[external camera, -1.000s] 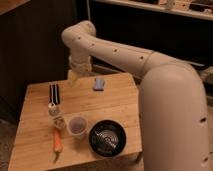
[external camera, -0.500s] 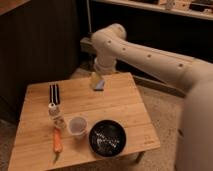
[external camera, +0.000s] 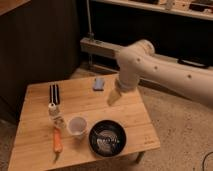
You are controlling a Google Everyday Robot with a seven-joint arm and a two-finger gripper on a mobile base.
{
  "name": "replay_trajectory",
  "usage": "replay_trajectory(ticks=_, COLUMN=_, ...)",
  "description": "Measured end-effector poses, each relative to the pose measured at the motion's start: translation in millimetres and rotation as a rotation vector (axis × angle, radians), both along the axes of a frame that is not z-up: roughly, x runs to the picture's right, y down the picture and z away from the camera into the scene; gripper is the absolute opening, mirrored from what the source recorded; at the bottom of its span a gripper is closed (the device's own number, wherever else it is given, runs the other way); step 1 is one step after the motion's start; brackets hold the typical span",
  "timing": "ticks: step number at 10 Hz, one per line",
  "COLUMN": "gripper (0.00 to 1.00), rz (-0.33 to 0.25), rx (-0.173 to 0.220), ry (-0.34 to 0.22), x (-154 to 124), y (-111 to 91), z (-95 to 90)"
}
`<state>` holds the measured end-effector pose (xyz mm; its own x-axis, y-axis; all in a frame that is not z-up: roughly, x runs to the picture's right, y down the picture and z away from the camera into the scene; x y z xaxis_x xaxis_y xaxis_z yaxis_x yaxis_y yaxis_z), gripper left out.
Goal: Move the arm in a circular motion
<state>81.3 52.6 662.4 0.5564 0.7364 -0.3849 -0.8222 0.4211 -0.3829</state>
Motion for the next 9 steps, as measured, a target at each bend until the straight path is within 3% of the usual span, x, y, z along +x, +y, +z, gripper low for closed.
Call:
replay_trajectory(ticks=2, gripper=0.80, rz=-0.021, rx=-0.022, ry=-0.034, x=0.2, y=31.2, z=-16.4)
replay_trajectory(ticks=5, gripper=0.80, rz=-0.097, rx=-0.046, ry=-0.126, x=-32.6, y=57.9, z=-31.0)
replay_trajectory(ticks=9, gripper=0.80, rz=-0.270, rx=-0.061, ry=-0.297, x=-144.5, y=63.3, z=-32.3)
